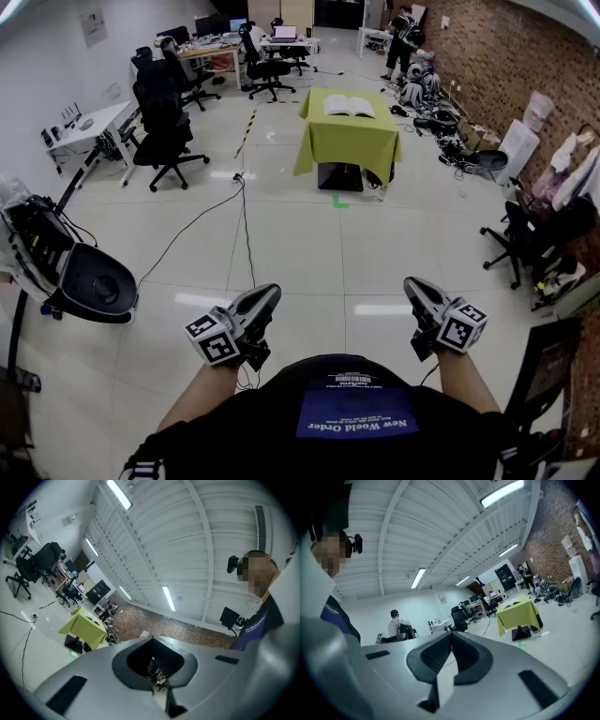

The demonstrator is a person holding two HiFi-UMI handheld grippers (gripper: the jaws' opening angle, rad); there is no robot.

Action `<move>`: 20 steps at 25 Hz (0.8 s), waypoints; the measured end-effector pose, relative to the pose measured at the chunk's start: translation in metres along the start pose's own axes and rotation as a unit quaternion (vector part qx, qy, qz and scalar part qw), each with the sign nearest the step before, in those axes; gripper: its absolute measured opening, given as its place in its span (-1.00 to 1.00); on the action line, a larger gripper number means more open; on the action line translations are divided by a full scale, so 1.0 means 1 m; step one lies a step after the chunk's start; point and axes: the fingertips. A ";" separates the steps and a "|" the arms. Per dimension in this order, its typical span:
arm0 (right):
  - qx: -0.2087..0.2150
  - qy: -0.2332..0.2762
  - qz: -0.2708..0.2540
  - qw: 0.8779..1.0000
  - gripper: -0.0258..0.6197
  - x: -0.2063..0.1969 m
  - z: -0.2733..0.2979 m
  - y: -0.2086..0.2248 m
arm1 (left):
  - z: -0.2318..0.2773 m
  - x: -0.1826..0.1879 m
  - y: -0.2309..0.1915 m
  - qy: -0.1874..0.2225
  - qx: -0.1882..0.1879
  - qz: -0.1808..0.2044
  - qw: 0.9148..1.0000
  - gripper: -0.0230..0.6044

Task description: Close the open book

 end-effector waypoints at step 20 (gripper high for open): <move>0.024 0.011 0.032 0.999 -0.85 0.036 0.042 0.070 | 0.062 0.006 -0.047 -0.016 0.016 0.014 1.000 -0.92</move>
Point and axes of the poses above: the fingertips, and each gripper's own axes: z forward along the fingers, y to its right, x out of its top, and after that the axes turned 7 degrees about z, right-handed
